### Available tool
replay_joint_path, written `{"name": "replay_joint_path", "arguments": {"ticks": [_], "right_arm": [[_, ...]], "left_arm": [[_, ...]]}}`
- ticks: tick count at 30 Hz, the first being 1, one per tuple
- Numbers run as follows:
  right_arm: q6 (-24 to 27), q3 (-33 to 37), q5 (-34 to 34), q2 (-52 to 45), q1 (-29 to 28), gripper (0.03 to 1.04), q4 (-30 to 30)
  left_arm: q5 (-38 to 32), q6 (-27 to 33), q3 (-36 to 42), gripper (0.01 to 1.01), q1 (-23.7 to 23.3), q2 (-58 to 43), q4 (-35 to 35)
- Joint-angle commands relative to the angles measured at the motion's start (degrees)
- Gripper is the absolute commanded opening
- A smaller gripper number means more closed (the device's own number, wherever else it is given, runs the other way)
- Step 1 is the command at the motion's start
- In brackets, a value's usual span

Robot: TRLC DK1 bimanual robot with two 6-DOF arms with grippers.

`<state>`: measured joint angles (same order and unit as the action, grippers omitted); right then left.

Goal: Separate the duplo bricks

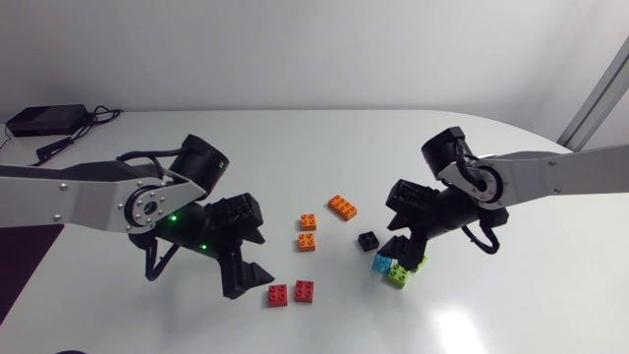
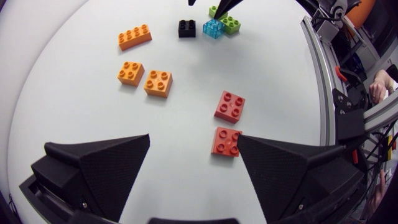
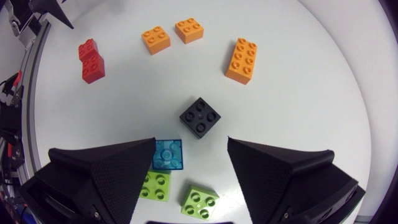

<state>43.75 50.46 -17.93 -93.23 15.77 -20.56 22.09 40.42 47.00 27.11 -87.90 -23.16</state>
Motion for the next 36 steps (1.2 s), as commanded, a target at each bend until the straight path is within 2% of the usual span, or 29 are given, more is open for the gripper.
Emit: {"name": "replay_joint_path", "arguments": {"ticks": [1, 14, 19, 29, 32, 36], "right_arm": [[1.4, -1.3, 0.1, -2.0, -0.4, 0.7, 1.0], [3.4, -2.6, 0.6, -6.0, -1.8, 0.7, 3.2], [4.6, -0.3, 1.0, -8.9, -5.0, 0.7, 4.6], [7.2, 8.8, 1.0, -16.3, -13.6, 0.7, 4.5], [7.2, 9.7, 0.9, -16.9, -13.9, 0.7, 4.4], [6.5, 8.1, 0.4, -13.0, -13.2, 0.7, 4.3]], "left_arm": [[-0.3, -0.6, -1.7, 0.979, 0.1, 1.6, -0.4], [-0.9, -1.0, -2.9, 0.979, 0.3, 3.8, -0.4], [-1.2, -1.3, -2.6, 0.979, 0.9, 3.3, -0.2], [-1.2, -1.3, -2.2, 0.979, 0.7, 3.1, -0.2], [-1.2, -1.6, -1.7, 0.979, 0.9, 2.6, -0.2], [-1.2, -1.9, -1.4, 0.979, 1.1, 2.6, -0.1]]}}
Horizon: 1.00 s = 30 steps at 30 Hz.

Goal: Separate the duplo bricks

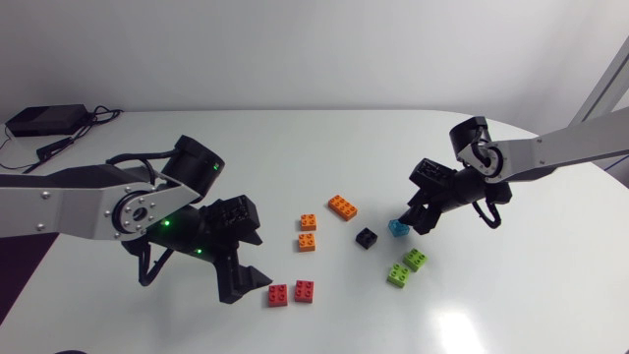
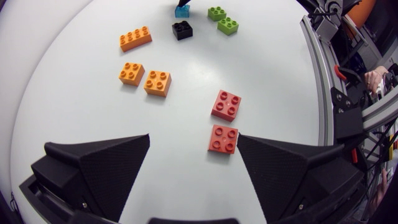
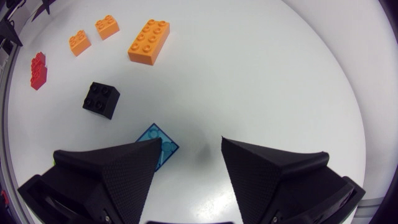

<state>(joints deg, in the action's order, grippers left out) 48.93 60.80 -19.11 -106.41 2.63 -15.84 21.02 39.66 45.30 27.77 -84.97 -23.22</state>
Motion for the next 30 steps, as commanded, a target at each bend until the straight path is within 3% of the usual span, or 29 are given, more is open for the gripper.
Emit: {"name": "replay_joint_path", "arguments": {"ticks": [1, 7, 20, 24, 30], "right_arm": [[1.1, -3.1, 1.4, 1.9, 0.5, 0.7, -0.4], [-1.2, -6.5, -0.4, 10.8, 5.6, 0.7, -0.7], [-5.9, -11.2, 0.0, 16.9, 14.1, 0.71, -1.5], [-8.3, -13.2, 1.0, 21.2, 14.5, 0.88, -1.6], [-9.5, -16.2, 2.2, 27.8, 13.5, 0.92, -3.4]], "left_arm": [[-0.2, -1.2, 0.4, 0.979, 0.4, -0.4, -0.1], [-0.5, -1.8, 0.7, 0.979, 1.1, -0.5, -0.1], [-0.9, -3.4, 0.3, 0.979, 0.0, 4.6, -0.9], [-2.5, -4.3, -0.4, 0.979, -0.4, 8.2, -1.2], [-4.4, -6.2, -0.7, 0.979, -2.6, 13.8, -3.0]]}}
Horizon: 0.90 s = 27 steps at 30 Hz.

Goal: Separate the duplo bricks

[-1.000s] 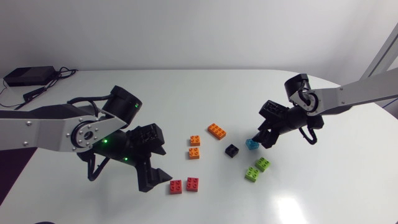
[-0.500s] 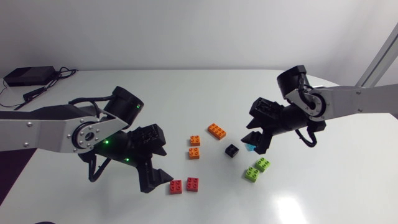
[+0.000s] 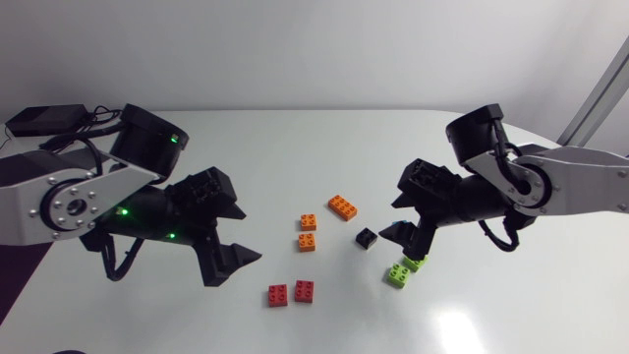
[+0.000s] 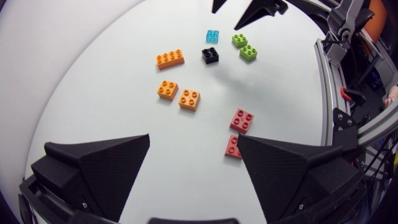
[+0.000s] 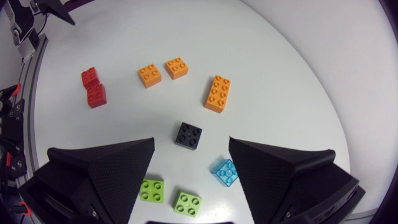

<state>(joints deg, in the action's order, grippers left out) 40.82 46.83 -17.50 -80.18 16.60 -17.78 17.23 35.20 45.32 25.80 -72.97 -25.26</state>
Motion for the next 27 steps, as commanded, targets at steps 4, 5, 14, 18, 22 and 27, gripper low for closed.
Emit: {"name": "replay_joint_path", "arguments": {"ticks": [4, 5, 14, 18, 22, 27], "right_arm": [[-1.4, -4.6, 1.1, 6.4, -0.3, 0.92, -3.6], [-1.6, -5.3, 1.1, 8.2, -0.3, 0.92, -4.5], [-5.6, -5.3, 6.1, 23.5, 0.5, 1.0, -11.0], [-7.8, -4.8, 9.2, 28.2, 0.0, 1.0, -12.1], [-8.9, -4.7, 11.6, 32.0, -0.7, 1.0, -14.3], [-11.3, -4.3, 12.1, 36.6, -2.3, 1.0, -16.9]], "left_arm": [[-1.5, -3.1, -2.6, 0.979, 0.3, 4.0, -1.6], [-1.9, -3.8, -3.3, 0.979, 0.9, 5.1, -1.6], [-6.0, -8.5, -5.9, 0.979, 0.4, 19.3, -4.7], [-10.4, -10.8, -5.8, 0.979, -1.3, 24.0, -6.5], [-12.3, -11.0, -5.9, 0.984, -3.7, 29.9, -9.7], [-12.6, -12.6, -5.8, 0.984, -8.4, 35.6, -12.5]]}}
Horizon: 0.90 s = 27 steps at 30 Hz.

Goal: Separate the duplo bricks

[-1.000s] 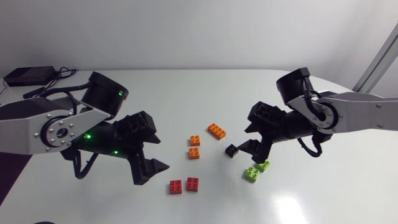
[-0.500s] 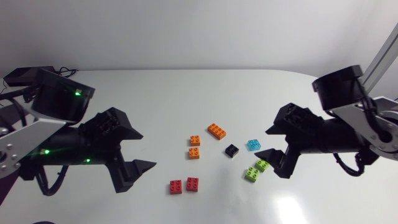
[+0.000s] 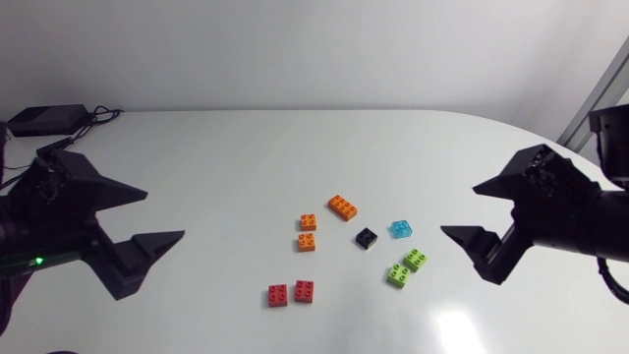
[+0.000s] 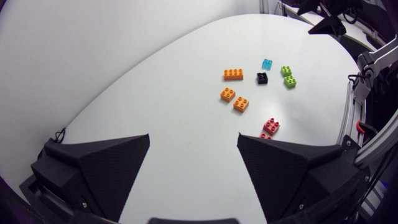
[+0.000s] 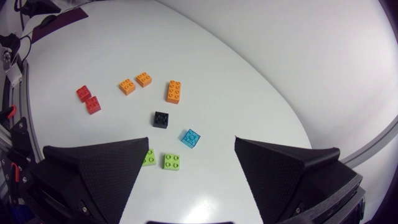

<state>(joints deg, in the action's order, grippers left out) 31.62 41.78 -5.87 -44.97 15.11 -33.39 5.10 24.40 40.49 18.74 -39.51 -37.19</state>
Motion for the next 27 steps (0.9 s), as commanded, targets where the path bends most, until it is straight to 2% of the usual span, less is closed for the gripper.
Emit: {"name": "replay_joint_path", "arguments": {"ticks": [1, 6, 13, 19, 23, 27], "right_arm": [[-2.6, 0.4, 0.5, 2.3, -1.8, 1.0, -1.3], [-5.9, -1.2, 1.4, 9.3, -4.7, 1.0, -1.2], [-11.7, -5.0, 8.5, 19.7, -4.9, 1.0, 0.3], [-11.4, -9.3, 12.4, 26.4, -5.0, 1.0, 1.0], [-10.9, -10.1, 13.1, 29.5, -5.0, 1.0, -0.9], [-11.3, -11.5, 13.7, 32.5, -5.1, 1.0, -1.2]], "left_arm": [[-0.5, -2.2, -1.0, 0.984, -2.0, 3.8, -1.0], [-2.0, -3.9, -1.0, 0.985, -4.4, 10.5, -2.8], [-5.7, -5.2, -2.6, 0.989, -5.1, 19.2, -5.9], [-10.7, -6.7, -5.9, 0.987, -5.4, 25.5, -5.8], [-11.0, -5.5, -7.4, 0.987, -8.8, 29.3, -5.9], [-11.0, -3.9, -9.9, 0.987, -9.9, 34.1, -5.6]]}}
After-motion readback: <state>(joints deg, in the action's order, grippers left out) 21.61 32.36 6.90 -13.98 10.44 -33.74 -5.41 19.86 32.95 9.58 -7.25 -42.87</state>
